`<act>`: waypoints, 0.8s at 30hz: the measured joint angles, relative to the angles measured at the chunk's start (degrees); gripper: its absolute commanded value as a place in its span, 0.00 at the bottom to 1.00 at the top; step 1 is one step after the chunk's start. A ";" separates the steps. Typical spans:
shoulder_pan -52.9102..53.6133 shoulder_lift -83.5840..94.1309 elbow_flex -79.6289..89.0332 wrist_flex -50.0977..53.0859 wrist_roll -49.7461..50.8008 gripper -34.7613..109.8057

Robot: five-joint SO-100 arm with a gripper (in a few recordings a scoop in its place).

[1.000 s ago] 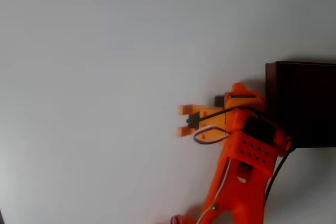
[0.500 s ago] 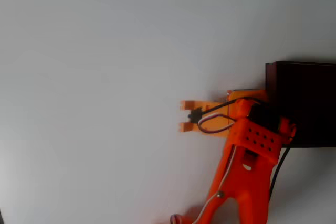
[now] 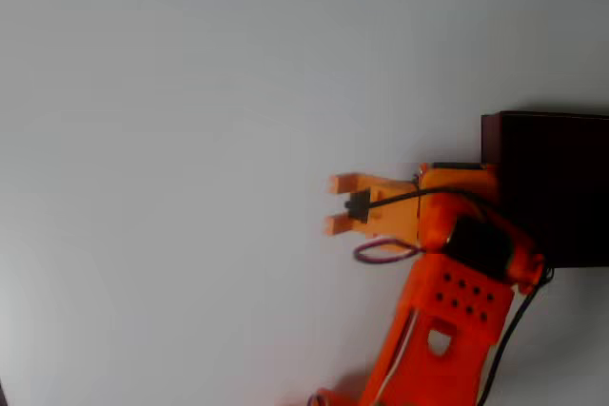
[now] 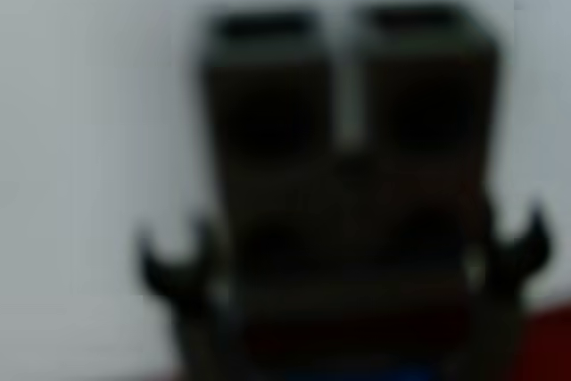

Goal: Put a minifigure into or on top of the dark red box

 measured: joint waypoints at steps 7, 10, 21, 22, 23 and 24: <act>8.09 8.17 -1.05 -0.62 7.82 0.24; 12.83 4.04 -4.83 -2.46 10.63 0.24; 18.81 -17.23 -20.13 -3.60 14.33 0.42; 18.81 -17.75 -20.13 -3.96 13.97 0.42; 18.81 -17.84 -20.13 -4.66 13.97 0.41; 18.81 -17.75 -20.21 -5.54 13.97 0.40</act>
